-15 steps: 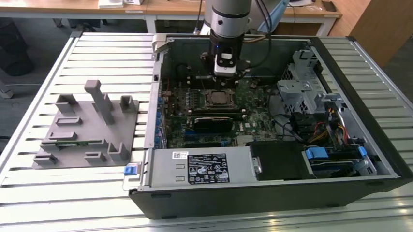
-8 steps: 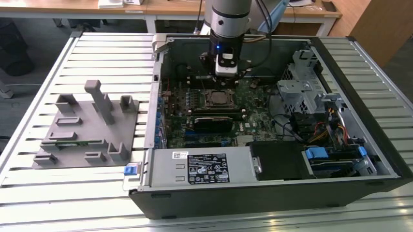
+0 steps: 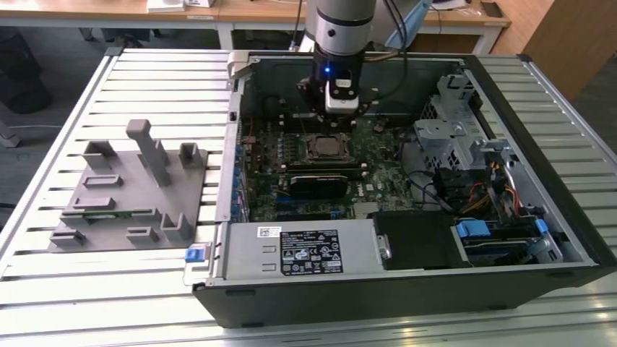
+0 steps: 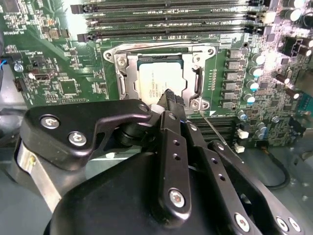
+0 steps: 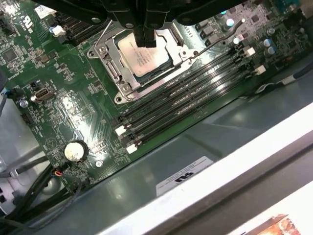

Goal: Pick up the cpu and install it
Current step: 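Install the first cpu locking lever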

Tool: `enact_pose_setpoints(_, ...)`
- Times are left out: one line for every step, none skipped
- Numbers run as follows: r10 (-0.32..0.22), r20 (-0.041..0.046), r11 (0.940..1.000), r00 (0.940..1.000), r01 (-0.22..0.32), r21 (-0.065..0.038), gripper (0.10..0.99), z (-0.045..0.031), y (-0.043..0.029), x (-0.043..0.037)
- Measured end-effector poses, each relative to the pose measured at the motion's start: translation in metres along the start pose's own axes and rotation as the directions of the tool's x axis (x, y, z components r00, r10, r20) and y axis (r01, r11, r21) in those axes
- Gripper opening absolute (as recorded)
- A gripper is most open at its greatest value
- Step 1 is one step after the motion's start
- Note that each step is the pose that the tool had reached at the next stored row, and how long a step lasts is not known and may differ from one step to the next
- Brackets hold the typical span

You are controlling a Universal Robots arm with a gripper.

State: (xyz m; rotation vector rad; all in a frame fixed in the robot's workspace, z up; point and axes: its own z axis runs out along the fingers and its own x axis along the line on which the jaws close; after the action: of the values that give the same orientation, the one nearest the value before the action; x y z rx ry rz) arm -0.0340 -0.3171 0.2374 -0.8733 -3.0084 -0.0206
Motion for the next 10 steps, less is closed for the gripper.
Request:
enact_pose_setpoints(-0.005, 0.0000, 1.0000, 1.0000, 0.005, 0.000, 0.106, -0.0008, 0.0001, 0.0000)
enact_pose_setpoints(-0.010, -0.0001, 1.0000, 1.0000, 0.010, 0.000, 0.106, -0.0018, 0.0000, 0.0000)
enact_pose_setpoints(-0.014, -0.0001, 0.9999, 0.9999, 0.014, 0.000, 0.106, -0.0028, 0.0000, 0.0000)
enact_pose_setpoints(-0.017, -0.0002, 0.9998, 0.9998, 0.017, 0.000, 0.106, -0.0034, 0.0001, 0.0000)
enact_pose_setpoints(-0.021, -0.0002, 0.9998, 0.9998, 0.021, 0.000, 0.106, -0.0036, 0.0001, 0.0000)
enact_pose_setpoints(-0.025, -0.0003, 0.9997, 0.9997, 0.025, 0.000, 0.106, -0.0036, 0.0001, 0.0000)
enact_pose_setpoints(-0.031, -0.0003, 0.9995, 0.9995, 0.031, 0.000, 0.106, -0.0036, 0.0001, 0.0001)
enact_pose_setpoints(-0.037, -0.0004, 0.9993, 0.9993, 0.037, 0.000, 0.106, -0.0036, 0.0001, 0.0000)
enact_pose_setpoints(-0.045, -0.0005, 0.9990, 0.9990, 0.045, 0.000, 0.106, -0.0037, 0.0001, 0.0001)
enact_pose_setpoints(-0.056, -0.0006, 0.9985, 0.9985, 0.056, 0.001, 0.106, -0.0037, 0.0001, 0.0001)
